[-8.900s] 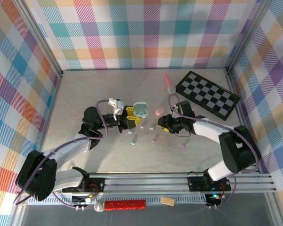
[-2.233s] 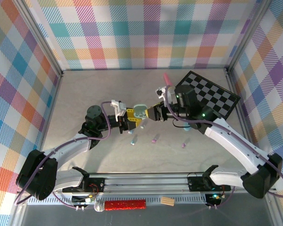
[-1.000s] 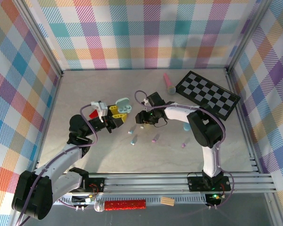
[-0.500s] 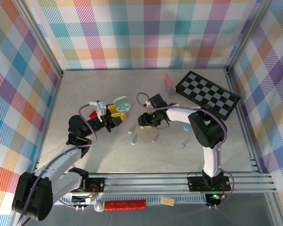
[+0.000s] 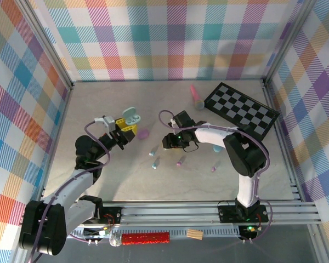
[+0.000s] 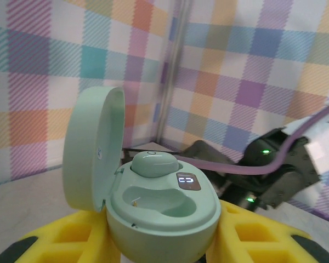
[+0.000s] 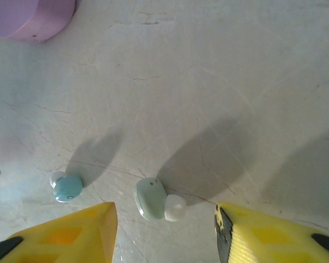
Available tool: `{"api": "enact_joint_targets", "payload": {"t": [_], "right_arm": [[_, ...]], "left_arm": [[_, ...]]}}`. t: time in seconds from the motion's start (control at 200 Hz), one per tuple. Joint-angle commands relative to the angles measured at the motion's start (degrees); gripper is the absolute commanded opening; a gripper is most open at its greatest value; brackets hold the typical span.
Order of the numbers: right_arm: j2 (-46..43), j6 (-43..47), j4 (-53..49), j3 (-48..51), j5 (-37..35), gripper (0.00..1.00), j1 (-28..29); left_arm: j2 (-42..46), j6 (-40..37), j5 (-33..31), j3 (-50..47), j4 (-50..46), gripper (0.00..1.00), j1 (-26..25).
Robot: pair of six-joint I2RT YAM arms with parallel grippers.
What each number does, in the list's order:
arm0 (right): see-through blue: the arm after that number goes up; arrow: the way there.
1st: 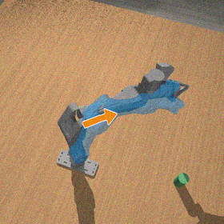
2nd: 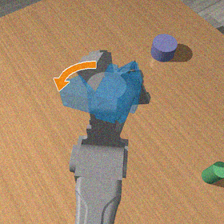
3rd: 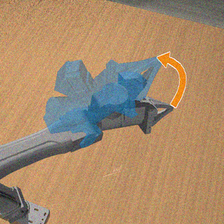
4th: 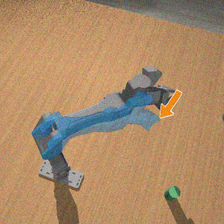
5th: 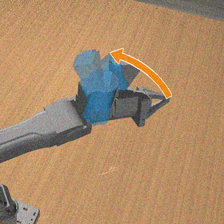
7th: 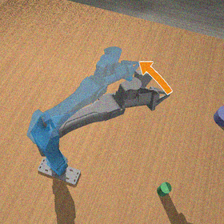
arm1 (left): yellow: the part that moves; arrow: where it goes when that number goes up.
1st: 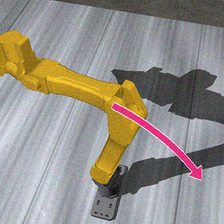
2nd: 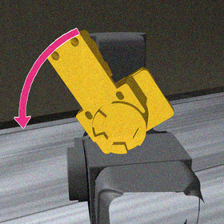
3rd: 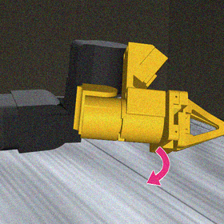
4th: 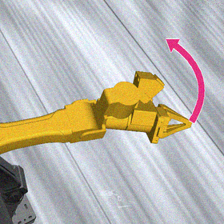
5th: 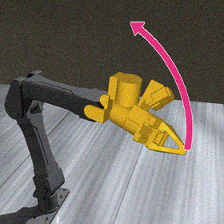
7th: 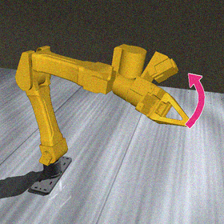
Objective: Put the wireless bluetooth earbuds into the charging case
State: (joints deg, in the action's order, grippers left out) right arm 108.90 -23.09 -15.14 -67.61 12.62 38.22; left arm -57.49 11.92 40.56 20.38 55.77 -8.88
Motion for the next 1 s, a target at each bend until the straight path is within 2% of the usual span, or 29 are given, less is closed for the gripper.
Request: {"api": "enact_joint_targets", "payload": {"t": [0.0, 0.22, 0.44, 0.995], "right_arm": [[-2.1, 6.3, -5.7, -3.9, -10.5, 0.51, 3.0], [1.8, 15.1, -14.1, -10.6, -26.2, 0.50, 10.1], [7.5, 19.6, -20.8, -17.3, -38.5, 0.45, 15.2], [14.3, 21.9, -26.3, -24.4, -39.3, 0.36, 16.2]], "left_arm": [[-1.0, 2.4, -1.0, -0.8, 6.2, 0.38, 3.4], [-4.0, 6.6, -2.1, -0.4, 11.5, 0.37, 9.9], [-5.4, 7.5, -2.8, 0.6, 12.3, 0.37, 11.9], [-4.2, 6.6, -1.5, 1.1, 9.5, 0.37, 12.1]]}}
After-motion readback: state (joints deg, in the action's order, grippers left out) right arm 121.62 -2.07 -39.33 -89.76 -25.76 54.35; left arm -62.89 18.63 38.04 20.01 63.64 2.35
